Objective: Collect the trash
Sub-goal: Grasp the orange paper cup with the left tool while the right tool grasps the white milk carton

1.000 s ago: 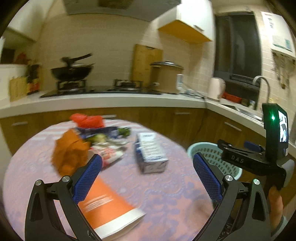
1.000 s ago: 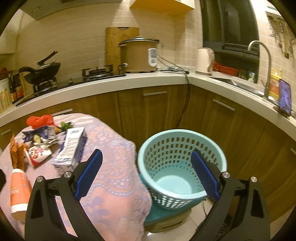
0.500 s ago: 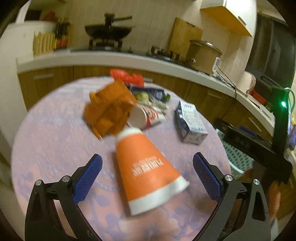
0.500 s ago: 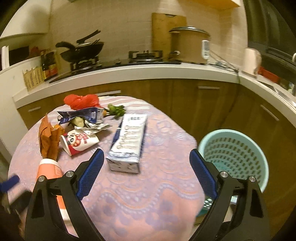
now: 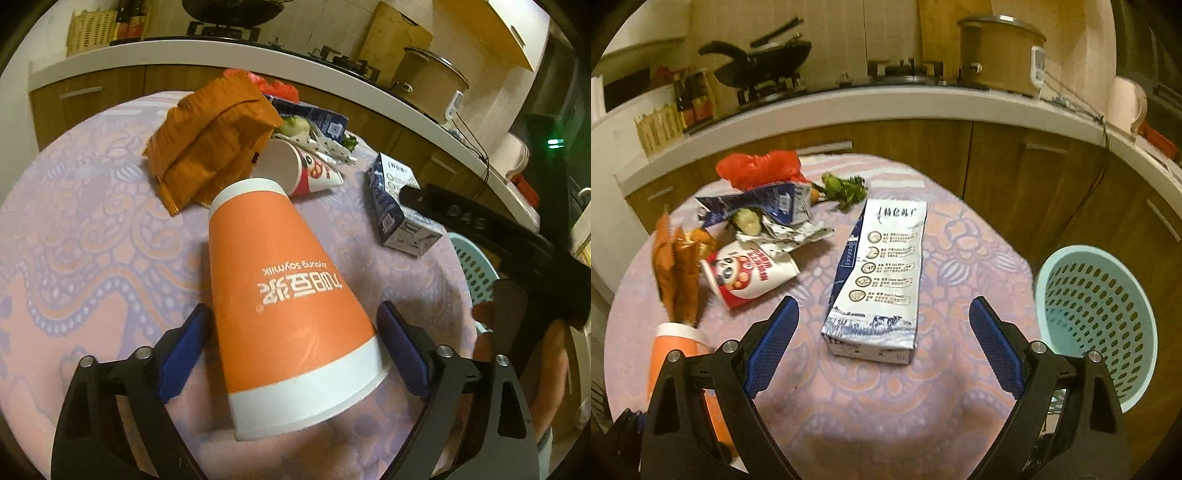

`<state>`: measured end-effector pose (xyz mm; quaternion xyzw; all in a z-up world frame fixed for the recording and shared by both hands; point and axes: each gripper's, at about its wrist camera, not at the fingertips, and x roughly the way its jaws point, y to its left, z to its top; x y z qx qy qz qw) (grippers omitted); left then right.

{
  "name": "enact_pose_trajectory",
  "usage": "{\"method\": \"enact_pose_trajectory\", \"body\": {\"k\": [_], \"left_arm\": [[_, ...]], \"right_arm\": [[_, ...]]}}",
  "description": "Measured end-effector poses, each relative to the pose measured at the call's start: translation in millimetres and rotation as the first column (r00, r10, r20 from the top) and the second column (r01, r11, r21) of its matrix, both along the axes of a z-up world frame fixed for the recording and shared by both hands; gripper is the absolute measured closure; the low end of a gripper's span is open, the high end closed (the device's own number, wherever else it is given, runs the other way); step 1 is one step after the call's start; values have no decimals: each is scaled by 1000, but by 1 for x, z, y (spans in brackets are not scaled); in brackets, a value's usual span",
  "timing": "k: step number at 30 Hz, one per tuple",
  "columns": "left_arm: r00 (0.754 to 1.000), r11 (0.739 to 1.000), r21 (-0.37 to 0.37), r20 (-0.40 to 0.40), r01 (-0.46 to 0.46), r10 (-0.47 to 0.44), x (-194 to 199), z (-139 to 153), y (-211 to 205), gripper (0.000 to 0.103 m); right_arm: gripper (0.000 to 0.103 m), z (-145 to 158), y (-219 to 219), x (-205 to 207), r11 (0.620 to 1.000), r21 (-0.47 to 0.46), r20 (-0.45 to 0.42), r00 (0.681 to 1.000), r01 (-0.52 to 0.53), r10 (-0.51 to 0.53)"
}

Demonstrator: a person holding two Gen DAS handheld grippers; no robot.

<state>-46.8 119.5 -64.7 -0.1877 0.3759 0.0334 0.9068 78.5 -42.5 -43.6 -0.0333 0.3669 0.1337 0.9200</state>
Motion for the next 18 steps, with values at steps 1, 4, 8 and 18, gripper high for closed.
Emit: {"method": "enact_pose_trajectory", "body": {"k": [1, 4, 8, 18], "left_arm": [[1000, 1000, -14, 4, 8, -8, 0, 0, 2, 27], [1000, 999, -36, 6, 8, -7, 2, 1, 5, 30], [1000, 999, -34, 25, 6, -5, 0, 4, 5, 36], [991, 998, -22, 119, 56, -53, -4, 30, -7, 45]], "right_arm": [[14, -3, 2, 6, 1000, -2, -17, 1000, 2, -2], [14, -12, 7, 22, 1000, 3, -71, 997, 17, -16], [43, -20, 11, 33, 1000, 14, -119, 993, 10, -9], [48, 0, -19, 17, 999, 52, -37, 999, 6, -5]]}}
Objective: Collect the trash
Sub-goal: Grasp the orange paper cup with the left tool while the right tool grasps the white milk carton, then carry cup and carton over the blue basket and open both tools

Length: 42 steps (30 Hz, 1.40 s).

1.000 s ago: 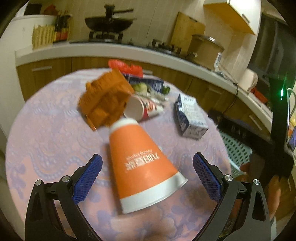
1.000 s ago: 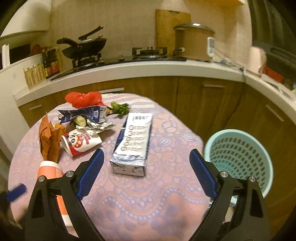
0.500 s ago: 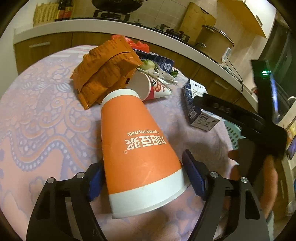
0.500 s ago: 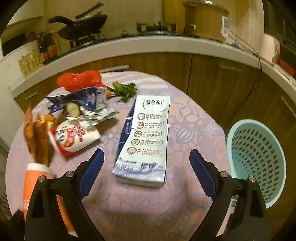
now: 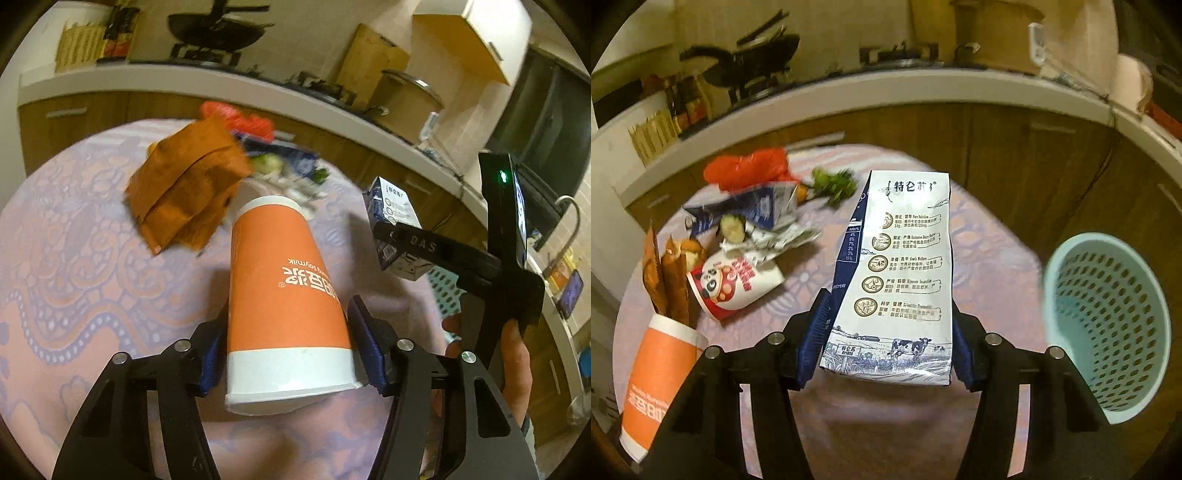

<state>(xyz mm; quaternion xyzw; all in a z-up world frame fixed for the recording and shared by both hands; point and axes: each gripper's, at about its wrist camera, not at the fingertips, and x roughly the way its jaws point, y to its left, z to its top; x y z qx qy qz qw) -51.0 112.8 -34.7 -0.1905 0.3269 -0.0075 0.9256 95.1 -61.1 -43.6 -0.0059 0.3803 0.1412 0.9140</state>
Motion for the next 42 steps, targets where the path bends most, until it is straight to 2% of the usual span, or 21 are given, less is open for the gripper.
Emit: {"method": "enact_pose_trajectory", "body": {"k": [6, 10, 14, 18, 24, 27, 30, 35, 39, 42], "left_arm": [[996, 997, 30, 54, 76, -77, 15, 27, -35, 46], [986, 988, 52, 78, 143, -147, 40, 45, -70, 45], [970, 972, 90, 93, 216, -224, 64, 55, -110, 45], [946, 947, 91, 76, 308, -315, 96, 56, -154, 45], [911, 910, 51, -4, 412, -412, 148, 33, -205, 45], [884, 885, 6, -64, 465, -463, 174, 10, -225, 45], [854, 863, -24, -129, 505, -503, 195, -15, -244, 45], [819, 843, -77, -207, 532, -535, 215, -43, -260, 43], [805, 836, -88, -231, 541, -546, 218, -49, -265, 39], [813, 840, -85, -219, 535, -540, 215, -47, -259, 32]], "right_arm": [[48, 26, -58, -6, 996, 45, 60, 995, 72, -75], [48, 37, -107, -6, 987, 50, 94, 983, 152, -156], [48, 35, -157, -6, 972, 56, 96, 968, 226, -231], [48, 25, -203, -4, 952, 52, 78, 949, 302, -306], [48, -12, -254, 9, 919, 35, -25, 920, 392, -391], [48, -37, -271, 20, 910, 23, -105, 906, 415, -410], [48, -59, -279, 26, 906, 8, -169, 894, 423, -416], [48, -78, -288, 36, 903, -13, -232, 877, 429, -420], [48, -84, -290, 39, 904, -8, -254, 873, 428, -416], [46, -87, -294, 42, 901, 2, -265, 869, 434, -418]]}}
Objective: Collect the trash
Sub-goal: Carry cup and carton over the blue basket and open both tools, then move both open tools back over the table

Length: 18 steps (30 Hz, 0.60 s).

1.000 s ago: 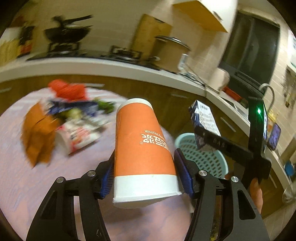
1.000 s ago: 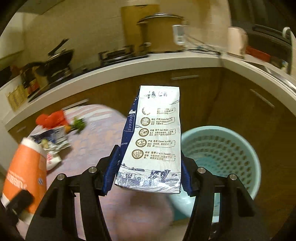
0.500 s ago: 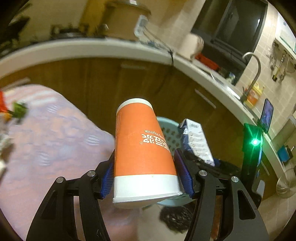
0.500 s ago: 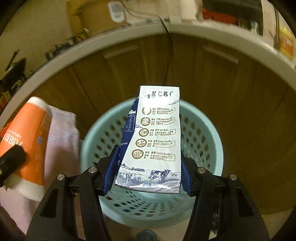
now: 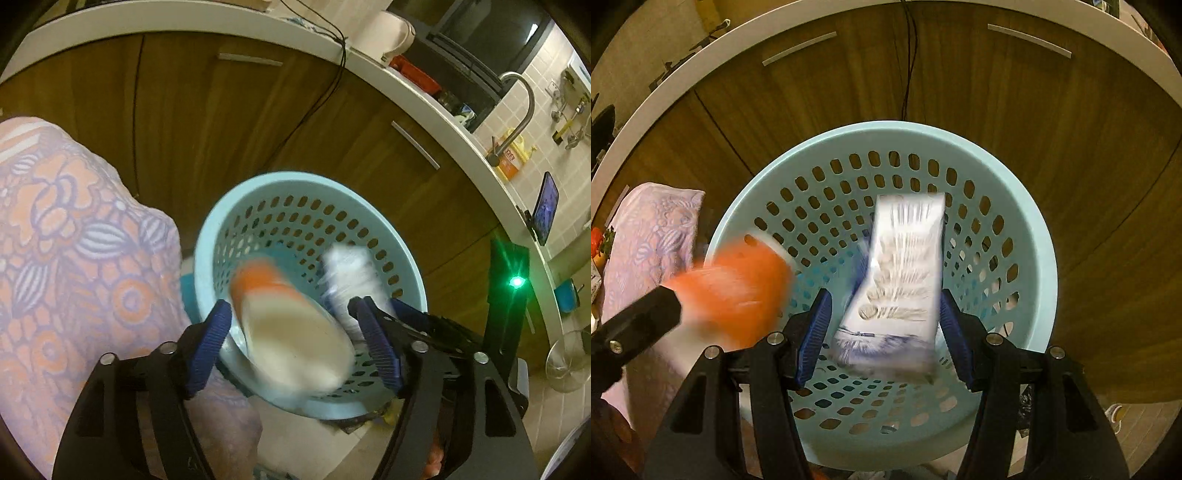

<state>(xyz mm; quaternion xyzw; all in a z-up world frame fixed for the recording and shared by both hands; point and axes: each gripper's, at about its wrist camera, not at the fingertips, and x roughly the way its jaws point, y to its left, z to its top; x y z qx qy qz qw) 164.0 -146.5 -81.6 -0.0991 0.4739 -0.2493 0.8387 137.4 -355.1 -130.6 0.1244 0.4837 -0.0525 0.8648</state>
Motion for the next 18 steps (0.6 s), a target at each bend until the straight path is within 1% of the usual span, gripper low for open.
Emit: {"method": "enact_pose_trajectory", "body": {"k": [6, 9, 14, 18], "left_arm": [[1000, 1000, -9, 28, -8, 9, -9, 11, 8, 32], [998, 999, -24, 59, -21, 22, -19, 22, 16, 32], [987, 997, -41, 143, -67, 73, -47, 50, 42, 32], [966, 990, -47, 216, -134, 141, -73, 74, 76, 32]], "right_arm": [[46, 7, 2, -8, 1000, 2, 10, 1000, 14, -14], [46, 16, 5, -16, 1000, 6, 35, 999, 9, -9], [46, 50, 29, -29, 999, -2, 134, 990, -48, 48], [46, 79, 59, -38, 993, -12, 217, 970, -113, 113]]}}
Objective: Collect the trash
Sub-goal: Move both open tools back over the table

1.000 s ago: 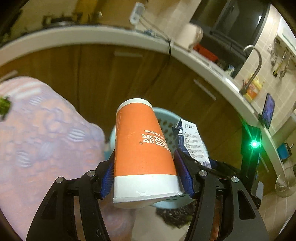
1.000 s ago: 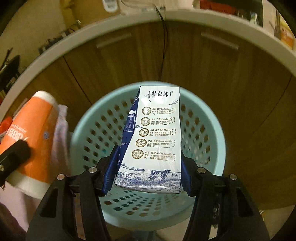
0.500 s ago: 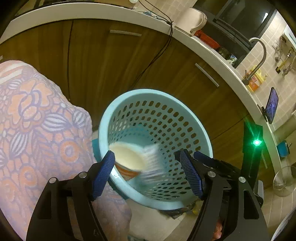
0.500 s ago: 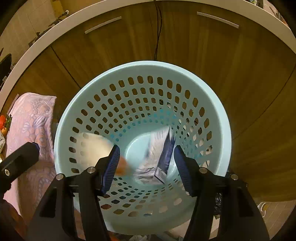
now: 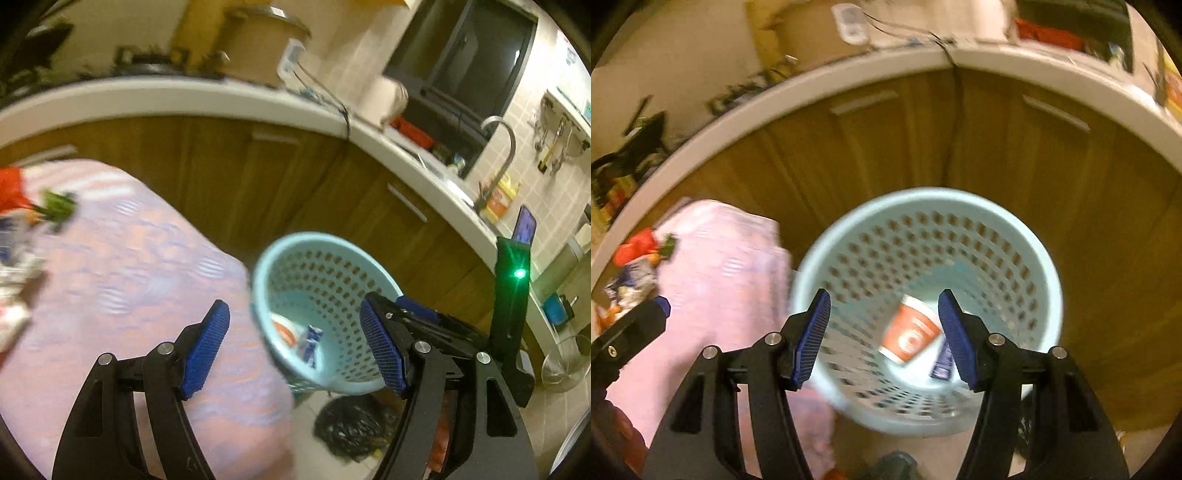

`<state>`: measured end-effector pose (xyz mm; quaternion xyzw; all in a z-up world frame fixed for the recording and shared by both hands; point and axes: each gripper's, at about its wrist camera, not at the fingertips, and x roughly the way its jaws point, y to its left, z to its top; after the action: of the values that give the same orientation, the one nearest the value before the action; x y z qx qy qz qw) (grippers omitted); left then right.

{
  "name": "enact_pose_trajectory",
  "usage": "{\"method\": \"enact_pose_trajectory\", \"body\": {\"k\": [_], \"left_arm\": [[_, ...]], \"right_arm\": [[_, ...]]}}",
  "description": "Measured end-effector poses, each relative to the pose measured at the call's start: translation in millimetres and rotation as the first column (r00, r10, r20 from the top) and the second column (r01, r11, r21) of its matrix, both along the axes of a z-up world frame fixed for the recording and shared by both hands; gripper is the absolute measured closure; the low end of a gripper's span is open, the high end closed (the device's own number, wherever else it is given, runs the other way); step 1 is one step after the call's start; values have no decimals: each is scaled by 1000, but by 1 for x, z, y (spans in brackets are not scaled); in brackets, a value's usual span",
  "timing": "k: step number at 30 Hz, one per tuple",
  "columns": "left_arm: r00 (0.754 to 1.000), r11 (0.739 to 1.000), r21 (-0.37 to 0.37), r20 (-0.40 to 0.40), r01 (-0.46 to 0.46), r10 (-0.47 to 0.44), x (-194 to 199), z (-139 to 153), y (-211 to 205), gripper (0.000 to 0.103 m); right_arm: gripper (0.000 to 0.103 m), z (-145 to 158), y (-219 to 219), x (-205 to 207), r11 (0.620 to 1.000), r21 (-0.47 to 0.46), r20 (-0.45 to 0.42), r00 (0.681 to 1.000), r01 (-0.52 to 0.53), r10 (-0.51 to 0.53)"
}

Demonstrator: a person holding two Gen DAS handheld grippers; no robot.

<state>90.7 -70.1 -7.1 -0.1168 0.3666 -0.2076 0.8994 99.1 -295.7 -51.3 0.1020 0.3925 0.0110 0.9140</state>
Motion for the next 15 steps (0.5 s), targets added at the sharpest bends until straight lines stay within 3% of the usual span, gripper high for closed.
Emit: {"method": "enact_pose_trajectory", "body": {"k": [7, 15], "left_arm": [[975, 981, 24, 122, -191, 186, -48, 40, 78, 32], [900, 907, 44, 155, -418, 407, -87, 54, 168, 29]], "right_arm": [[46, 47, 87, -14, 983, -33, 136, 973, -181, 184], [46, 59, 175, -19, 940, -63, 181, 922, -336, 342]]}}
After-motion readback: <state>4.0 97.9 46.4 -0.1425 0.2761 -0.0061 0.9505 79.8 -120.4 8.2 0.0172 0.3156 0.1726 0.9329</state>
